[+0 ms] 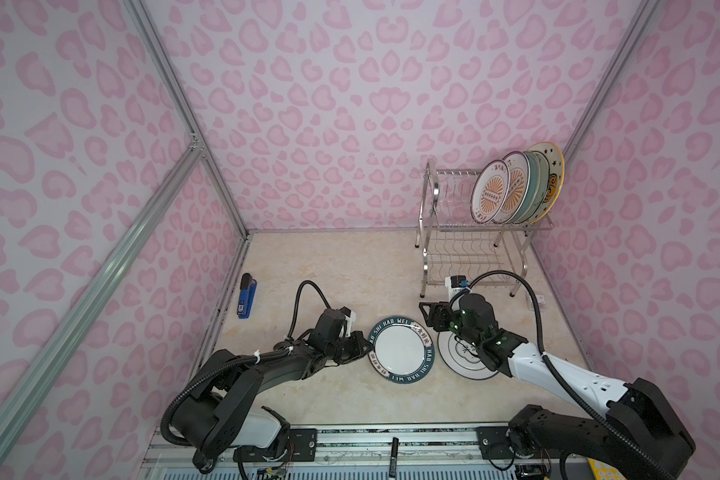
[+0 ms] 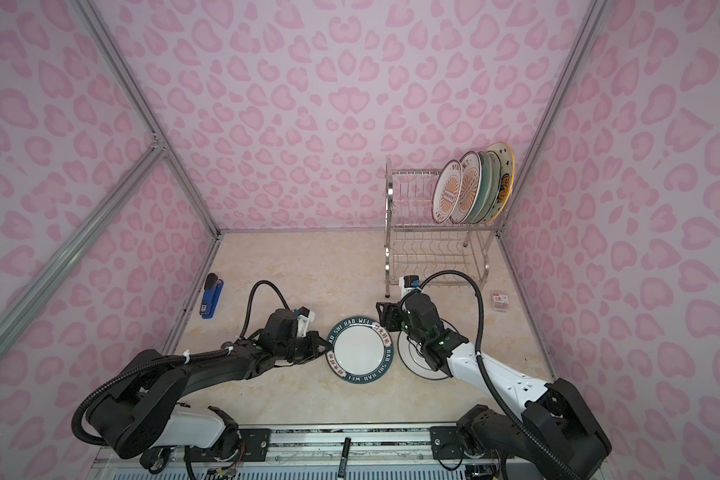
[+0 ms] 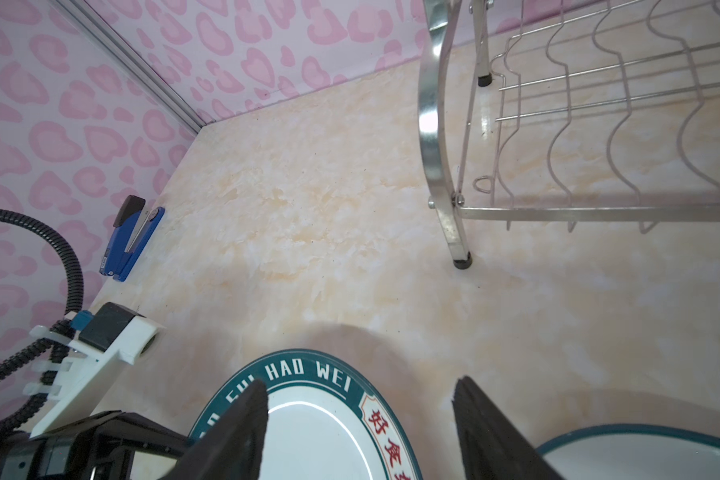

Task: Load the plates into the dish rack
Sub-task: 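Slide the green-rimmed plate away with the left gripper while the right gripper approaches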

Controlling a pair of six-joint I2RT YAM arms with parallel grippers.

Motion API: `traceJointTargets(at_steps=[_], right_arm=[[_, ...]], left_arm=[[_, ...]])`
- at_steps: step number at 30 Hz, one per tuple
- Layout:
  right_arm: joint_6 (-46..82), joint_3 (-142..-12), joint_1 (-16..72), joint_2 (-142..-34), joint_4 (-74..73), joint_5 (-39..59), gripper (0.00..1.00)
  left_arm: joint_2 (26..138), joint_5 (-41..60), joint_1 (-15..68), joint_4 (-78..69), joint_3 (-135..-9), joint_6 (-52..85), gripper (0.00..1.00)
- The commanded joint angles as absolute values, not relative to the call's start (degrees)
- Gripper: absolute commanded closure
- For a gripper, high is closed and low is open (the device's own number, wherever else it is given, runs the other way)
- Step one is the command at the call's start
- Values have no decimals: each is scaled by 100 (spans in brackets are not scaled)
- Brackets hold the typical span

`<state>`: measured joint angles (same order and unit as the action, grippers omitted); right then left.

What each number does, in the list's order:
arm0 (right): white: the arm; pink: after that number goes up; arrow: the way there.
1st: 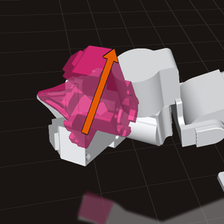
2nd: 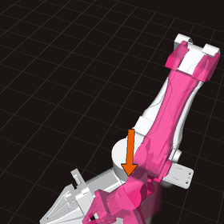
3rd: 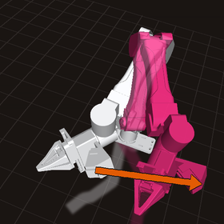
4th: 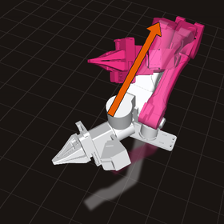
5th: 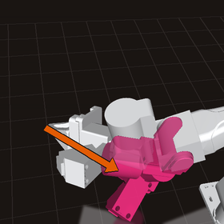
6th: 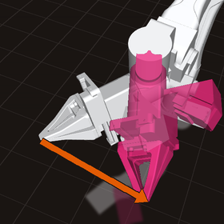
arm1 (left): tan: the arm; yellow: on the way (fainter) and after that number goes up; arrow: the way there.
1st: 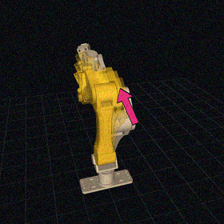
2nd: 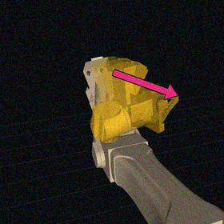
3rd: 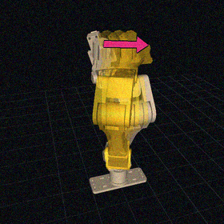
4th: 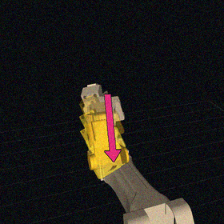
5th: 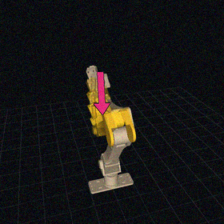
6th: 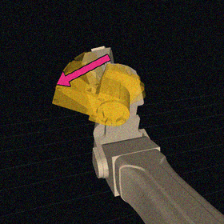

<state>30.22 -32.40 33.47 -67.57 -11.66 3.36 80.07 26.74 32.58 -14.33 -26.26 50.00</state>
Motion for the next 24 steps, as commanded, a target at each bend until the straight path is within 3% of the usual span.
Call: traceJointTargets(at_steps=[1,24], right_arm=[[2984,-3213,3349,-6684,-1088,238,30],[3220,-3444,3322,-6689,-1160,646,30]], left_arm=[[7793,2803,3129,-1287,-2680,4779,97],[6735,3074,1909,115,-3143,3889,97]])
